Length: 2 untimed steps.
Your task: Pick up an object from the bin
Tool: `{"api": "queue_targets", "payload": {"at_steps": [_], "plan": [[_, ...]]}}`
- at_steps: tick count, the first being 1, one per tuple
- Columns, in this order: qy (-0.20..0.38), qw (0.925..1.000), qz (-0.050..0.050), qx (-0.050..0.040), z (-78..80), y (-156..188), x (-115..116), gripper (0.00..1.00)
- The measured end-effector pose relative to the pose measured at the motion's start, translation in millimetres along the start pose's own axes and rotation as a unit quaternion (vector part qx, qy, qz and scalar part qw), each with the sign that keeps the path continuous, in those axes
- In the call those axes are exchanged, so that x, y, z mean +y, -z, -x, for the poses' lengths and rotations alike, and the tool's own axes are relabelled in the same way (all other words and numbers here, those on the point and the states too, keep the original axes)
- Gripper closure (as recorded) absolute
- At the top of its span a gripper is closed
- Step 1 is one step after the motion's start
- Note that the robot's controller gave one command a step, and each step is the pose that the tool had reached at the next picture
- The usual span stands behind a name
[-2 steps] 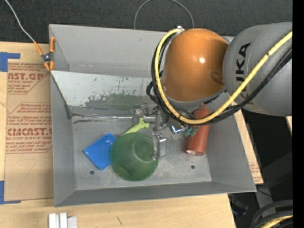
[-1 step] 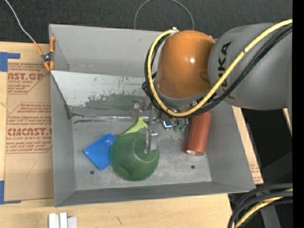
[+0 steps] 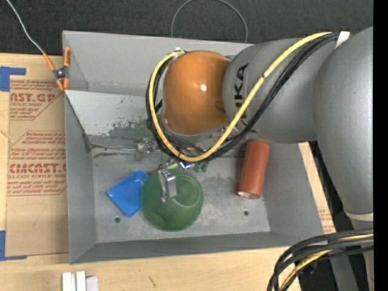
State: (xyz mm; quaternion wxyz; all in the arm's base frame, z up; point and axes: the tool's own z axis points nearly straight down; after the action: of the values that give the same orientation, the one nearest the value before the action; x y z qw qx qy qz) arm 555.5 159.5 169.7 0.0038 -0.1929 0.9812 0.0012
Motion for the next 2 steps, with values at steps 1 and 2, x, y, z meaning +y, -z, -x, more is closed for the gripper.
{"api": "queue_targets", "payload": {"at_steps": [1, 2], "plan": [[0.026, 0.9996, 0.000, -0.0048, -5.3, -73, 0, 0.00], [0.141, 0.9900, 0.001, -0.0067, 16.4, -96, -2, 1.00]]}}
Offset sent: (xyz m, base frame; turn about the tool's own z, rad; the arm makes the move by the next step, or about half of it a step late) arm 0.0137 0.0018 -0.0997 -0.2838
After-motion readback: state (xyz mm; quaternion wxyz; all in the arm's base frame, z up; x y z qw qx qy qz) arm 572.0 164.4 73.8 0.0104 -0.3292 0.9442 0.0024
